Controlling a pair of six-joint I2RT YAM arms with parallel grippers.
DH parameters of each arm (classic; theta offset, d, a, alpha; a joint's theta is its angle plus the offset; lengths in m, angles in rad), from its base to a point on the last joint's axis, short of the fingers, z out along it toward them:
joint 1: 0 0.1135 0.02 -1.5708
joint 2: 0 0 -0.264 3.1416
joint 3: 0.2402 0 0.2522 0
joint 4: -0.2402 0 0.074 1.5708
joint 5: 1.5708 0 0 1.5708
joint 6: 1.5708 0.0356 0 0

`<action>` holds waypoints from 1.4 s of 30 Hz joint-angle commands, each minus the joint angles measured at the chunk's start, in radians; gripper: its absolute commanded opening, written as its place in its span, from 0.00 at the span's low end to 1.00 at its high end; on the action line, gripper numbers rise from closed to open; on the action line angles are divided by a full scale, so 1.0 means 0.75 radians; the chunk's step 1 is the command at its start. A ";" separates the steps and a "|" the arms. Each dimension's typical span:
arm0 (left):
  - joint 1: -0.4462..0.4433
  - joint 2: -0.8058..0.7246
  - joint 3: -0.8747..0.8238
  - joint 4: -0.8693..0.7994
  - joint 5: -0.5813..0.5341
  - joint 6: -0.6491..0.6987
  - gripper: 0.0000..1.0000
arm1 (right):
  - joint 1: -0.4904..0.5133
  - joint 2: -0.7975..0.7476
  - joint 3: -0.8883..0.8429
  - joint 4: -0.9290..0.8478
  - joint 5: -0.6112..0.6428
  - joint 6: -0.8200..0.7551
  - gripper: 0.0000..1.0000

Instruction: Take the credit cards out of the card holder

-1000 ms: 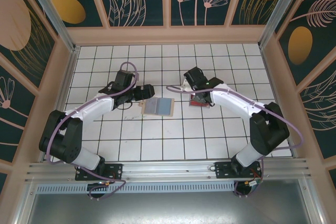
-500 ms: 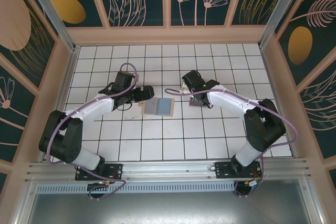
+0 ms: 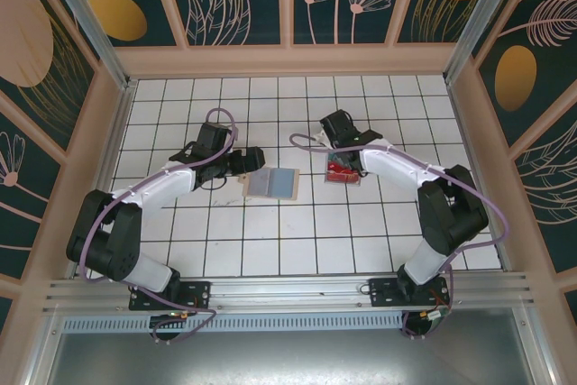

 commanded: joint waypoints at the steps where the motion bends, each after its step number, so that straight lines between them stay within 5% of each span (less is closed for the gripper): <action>1: 0.002 -0.038 -0.021 0.017 0.022 0.008 0.97 | -0.007 -0.016 0.087 -0.043 -0.079 0.192 0.26; 12: 0.002 -0.010 -0.056 0.033 0.131 -0.031 0.62 | 0.114 -0.027 0.118 -0.017 -0.596 1.119 0.00; 18: 0.000 0.036 -0.069 0.035 0.170 -0.043 0.40 | 0.167 0.014 -0.064 0.263 -0.871 1.440 0.00; 29: -0.004 0.172 -0.020 -0.022 0.139 0.016 0.32 | 0.235 0.261 -0.057 0.289 -0.812 1.594 0.00; 42: -0.014 0.258 -0.012 -0.030 0.133 0.041 0.32 | 0.245 0.295 -0.070 0.245 -0.735 1.620 0.00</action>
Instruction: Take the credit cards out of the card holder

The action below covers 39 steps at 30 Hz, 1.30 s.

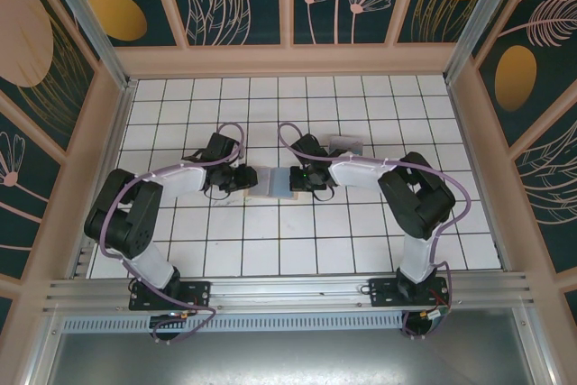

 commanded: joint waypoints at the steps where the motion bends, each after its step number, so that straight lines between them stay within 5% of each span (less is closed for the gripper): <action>1: -0.012 0.035 0.030 -0.025 -0.004 0.039 0.32 | 0.013 0.028 0.002 -0.024 0.040 0.018 0.00; 25: -0.102 0.071 0.090 0.026 0.111 0.019 0.59 | 0.029 0.069 0.021 -0.028 0.015 0.029 0.00; 39: -0.150 0.016 0.171 0.044 0.168 -0.004 0.57 | 0.007 -0.003 -0.011 -0.022 0.068 0.071 0.00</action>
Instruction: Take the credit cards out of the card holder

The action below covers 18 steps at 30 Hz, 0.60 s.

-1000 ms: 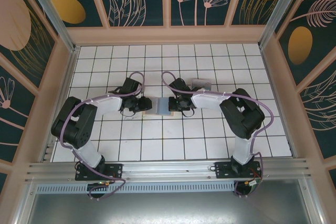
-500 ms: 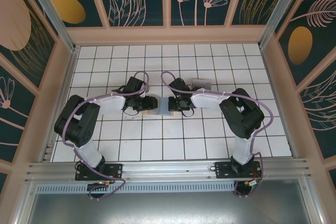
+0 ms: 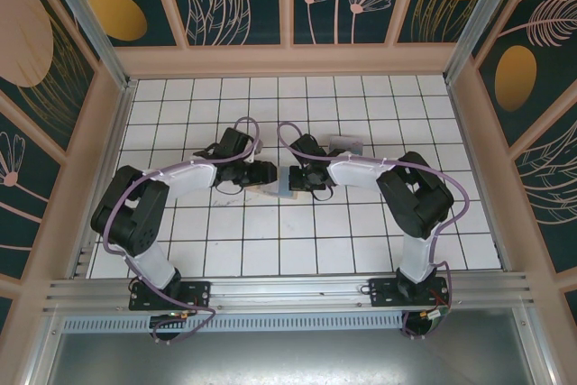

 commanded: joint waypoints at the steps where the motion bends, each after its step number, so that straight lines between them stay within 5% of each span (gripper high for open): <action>1: -0.030 -0.018 0.041 0.037 0.091 -0.029 0.56 | -0.005 -0.035 -0.033 -0.012 0.053 0.040 0.00; 7: -0.047 0.006 0.042 0.043 0.103 -0.040 0.55 | -0.042 -0.114 -0.071 -0.005 0.069 0.070 0.00; 18: -0.039 -0.059 0.012 -0.155 -0.219 0.022 0.56 | -0.050 -0.120 -0.033 -0.025 0.054 0.086 0.13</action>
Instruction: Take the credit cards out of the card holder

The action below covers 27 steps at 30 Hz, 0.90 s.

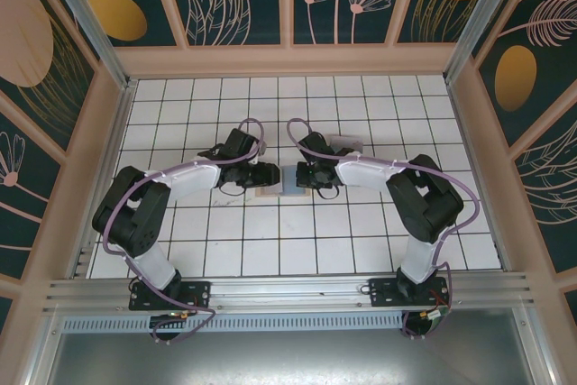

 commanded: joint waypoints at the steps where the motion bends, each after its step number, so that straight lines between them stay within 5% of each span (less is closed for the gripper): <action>1: 0.011 -0.066 -0.015 -0.096 -0.130 0.042 0.55 | -0.001 -0.038 0.024 -0.022 0.014 0.027 0.13; 13: 0.038 -0.010 -0.042 -0.043 -0.106 0.051 0.21 | -0.001 -0.030 0.091 0.116 -0.208 0.084 0.14; 27: 0.036 0.096 -0.077 0.000 -0.090 0.034 0.16 | -0.044 0.124 0.086 0.253 -0.475 0.168 0.20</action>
